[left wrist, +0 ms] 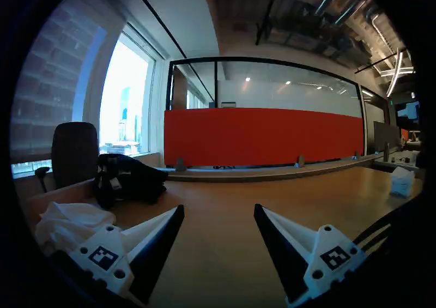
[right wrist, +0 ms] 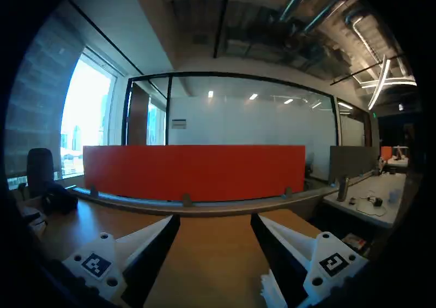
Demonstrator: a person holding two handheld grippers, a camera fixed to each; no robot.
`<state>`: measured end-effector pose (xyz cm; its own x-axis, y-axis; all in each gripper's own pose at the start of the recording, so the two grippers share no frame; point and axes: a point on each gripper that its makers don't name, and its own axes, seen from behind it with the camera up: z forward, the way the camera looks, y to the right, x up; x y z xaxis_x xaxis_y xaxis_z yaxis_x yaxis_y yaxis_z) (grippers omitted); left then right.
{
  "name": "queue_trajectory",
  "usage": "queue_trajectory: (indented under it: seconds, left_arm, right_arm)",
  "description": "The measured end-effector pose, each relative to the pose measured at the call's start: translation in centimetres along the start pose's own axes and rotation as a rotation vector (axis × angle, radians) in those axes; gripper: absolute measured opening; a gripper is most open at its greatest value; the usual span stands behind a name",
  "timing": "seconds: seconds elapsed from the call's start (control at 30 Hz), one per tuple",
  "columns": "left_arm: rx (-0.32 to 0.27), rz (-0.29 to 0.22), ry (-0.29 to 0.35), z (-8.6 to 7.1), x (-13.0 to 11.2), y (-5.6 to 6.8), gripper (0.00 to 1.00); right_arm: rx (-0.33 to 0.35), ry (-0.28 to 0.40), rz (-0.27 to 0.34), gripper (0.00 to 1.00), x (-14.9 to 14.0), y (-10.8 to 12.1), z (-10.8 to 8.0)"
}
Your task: Fold towel
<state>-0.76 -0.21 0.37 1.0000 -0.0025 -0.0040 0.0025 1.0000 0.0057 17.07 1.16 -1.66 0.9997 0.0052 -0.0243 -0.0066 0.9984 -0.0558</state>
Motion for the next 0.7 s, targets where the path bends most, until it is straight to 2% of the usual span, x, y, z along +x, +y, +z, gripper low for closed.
queue_trajectory:
  seconds: [0.3,0.7]
  left_arm:
    - [0.000,0.000,0.000,0.0,-0.1,0.0,0.95]
    - [0.000,0.000,0.001,0.0,-0.2,0.0,0.95]
  right_arm:
    - [0.015,0.031,0.005,1.00,-1.4,0.4,-0.2]
    - [0.040,-0.002,0.057,1.00,-6.1,0.1,0.3]
